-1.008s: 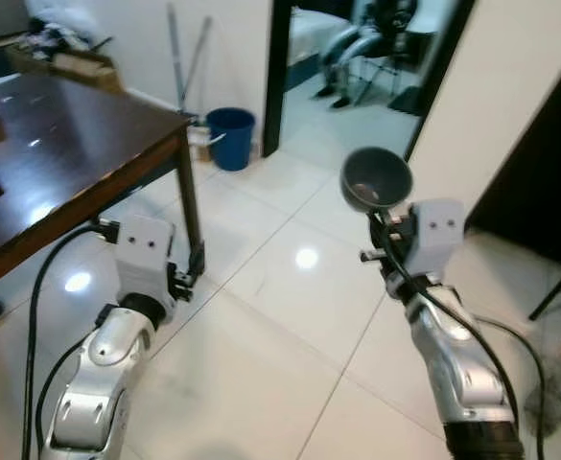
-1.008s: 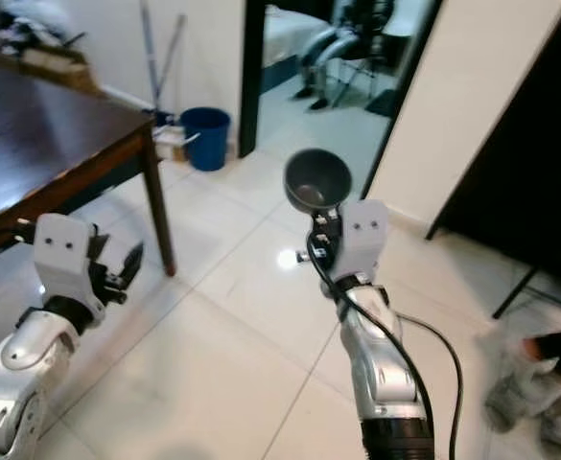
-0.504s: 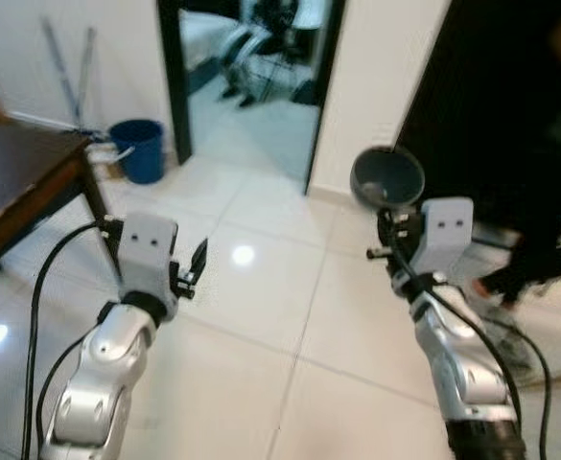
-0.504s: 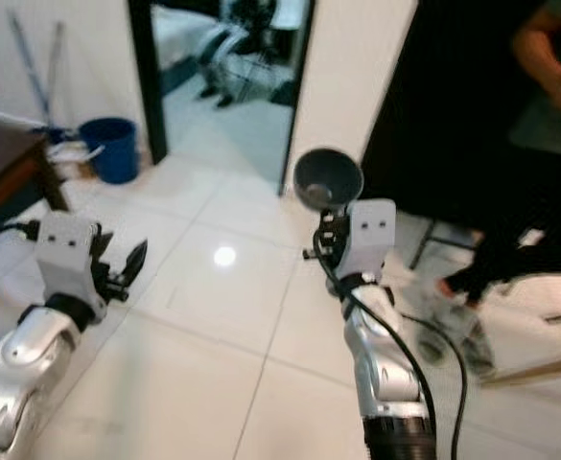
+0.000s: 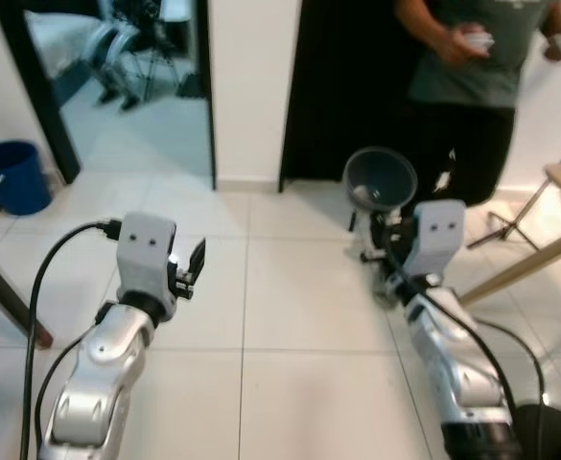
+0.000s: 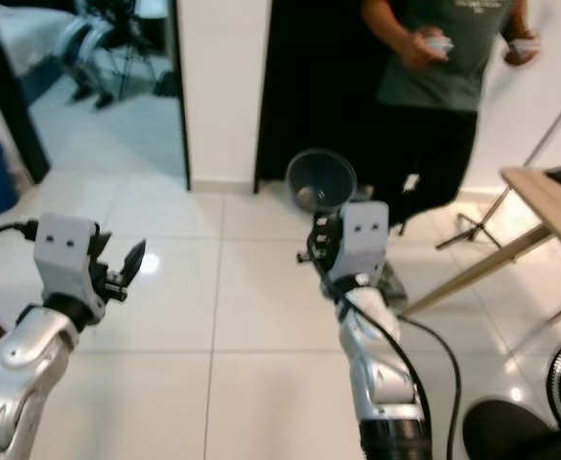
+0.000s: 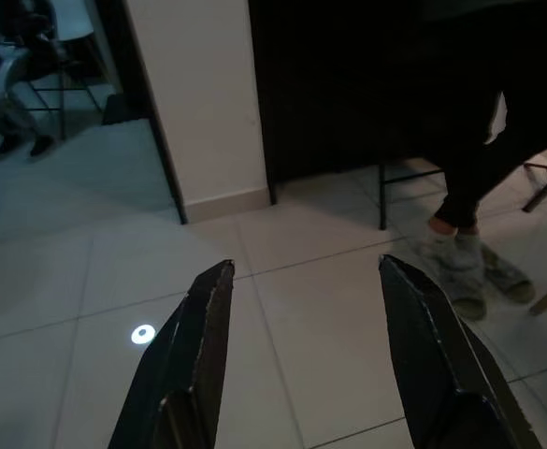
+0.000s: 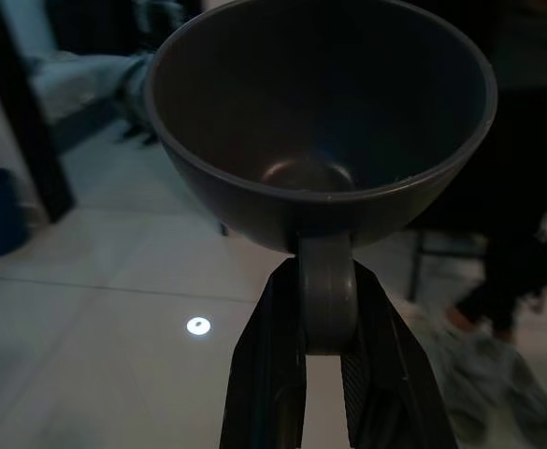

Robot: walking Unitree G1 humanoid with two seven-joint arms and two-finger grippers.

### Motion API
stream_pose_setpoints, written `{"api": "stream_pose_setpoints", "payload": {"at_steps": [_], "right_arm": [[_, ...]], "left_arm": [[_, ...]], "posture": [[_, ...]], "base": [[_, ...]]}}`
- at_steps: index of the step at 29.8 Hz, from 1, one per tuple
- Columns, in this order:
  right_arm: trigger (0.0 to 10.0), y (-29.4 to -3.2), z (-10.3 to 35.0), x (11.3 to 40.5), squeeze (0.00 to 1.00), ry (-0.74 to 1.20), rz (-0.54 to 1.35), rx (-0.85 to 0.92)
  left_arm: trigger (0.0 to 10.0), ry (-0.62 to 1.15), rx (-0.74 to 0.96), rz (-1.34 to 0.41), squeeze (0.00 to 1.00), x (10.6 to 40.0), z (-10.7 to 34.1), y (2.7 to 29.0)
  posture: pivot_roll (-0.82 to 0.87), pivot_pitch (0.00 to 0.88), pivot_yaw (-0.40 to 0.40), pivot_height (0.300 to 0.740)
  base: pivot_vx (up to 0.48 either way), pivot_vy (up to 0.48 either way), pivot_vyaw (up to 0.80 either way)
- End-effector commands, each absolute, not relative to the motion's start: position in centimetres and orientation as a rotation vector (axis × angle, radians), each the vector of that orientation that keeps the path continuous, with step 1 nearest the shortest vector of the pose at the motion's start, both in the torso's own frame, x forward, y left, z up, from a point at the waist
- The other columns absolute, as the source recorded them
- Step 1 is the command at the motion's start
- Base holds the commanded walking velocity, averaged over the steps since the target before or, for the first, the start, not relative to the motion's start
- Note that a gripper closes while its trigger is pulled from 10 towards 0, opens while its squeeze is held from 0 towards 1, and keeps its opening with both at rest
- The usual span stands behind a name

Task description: Setting the table

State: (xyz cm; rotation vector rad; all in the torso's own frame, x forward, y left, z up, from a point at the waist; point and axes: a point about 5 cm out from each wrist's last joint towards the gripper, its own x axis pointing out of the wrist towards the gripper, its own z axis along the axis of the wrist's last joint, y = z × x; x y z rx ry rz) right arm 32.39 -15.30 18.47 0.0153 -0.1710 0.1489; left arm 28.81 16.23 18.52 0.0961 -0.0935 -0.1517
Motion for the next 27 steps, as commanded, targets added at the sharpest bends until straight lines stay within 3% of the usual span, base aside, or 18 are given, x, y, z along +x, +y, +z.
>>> {"api": "stream_pose_setpoints", "payload": {"at_steps": [1, 27], "right_arm": [[10.0, -15.91, 18.4, 32.32, 0.0, -0.171, 0.128, 0.009], [10.0, -15.89, 18.39, 32.33, 0.0, -0.166, 0.128, 0.008]], "left_arm": [[10.0, -0.086, 0.084, -0.167, 0.0, 28.73, 18.3, 15.95], [10.0, -0.082, 0.08, -0.168, 0.0, 28.65, 18.26, 15.82]], "posture": [[0.03, 0.0, 0.047, 0.74], [0.03, 0.0, 0.043, 0.74]], "base": [[0.0, 0.0, -0.79], [0.0, 0.0, -0.79]]}}
